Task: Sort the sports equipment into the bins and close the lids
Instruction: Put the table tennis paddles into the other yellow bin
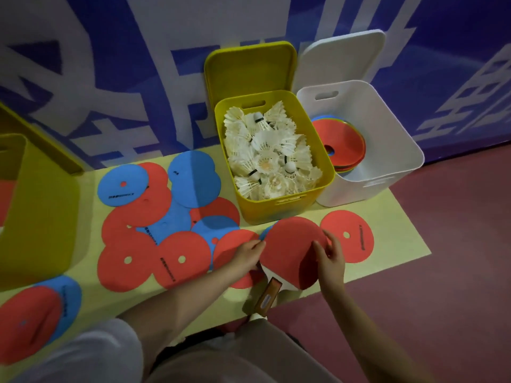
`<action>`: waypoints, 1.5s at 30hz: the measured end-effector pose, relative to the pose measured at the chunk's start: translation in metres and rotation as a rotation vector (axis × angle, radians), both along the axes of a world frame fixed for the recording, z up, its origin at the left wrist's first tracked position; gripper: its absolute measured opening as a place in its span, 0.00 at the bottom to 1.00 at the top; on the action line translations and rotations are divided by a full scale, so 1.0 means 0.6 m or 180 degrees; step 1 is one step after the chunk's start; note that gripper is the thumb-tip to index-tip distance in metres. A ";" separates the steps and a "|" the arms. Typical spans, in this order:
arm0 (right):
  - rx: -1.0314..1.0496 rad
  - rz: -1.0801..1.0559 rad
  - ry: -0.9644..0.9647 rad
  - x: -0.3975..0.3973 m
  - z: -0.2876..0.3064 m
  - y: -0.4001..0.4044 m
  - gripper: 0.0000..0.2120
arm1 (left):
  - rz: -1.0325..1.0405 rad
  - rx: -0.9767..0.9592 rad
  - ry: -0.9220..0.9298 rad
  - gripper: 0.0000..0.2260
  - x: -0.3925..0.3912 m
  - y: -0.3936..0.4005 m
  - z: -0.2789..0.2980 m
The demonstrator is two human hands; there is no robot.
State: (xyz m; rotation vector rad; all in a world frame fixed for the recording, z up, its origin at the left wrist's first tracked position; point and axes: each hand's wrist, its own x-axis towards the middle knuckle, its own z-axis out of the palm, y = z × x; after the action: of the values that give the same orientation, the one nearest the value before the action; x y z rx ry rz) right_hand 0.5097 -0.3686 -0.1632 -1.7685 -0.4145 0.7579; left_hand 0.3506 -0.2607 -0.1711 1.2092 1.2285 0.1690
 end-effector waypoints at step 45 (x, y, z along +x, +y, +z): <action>0.0599 0.2957 -0.1673 -0.918 0.164 0.644 0.19 | 0.1601 0.2671 0.1236 0.17 -1.036 0.375 0.151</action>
State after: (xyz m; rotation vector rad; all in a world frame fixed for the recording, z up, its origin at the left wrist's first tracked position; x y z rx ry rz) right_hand -0.0410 0.0178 -0.0649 -1.5349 -1.6746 0.8180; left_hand -0.2707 -0.0358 -0.0804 1.6607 1.8857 0.9292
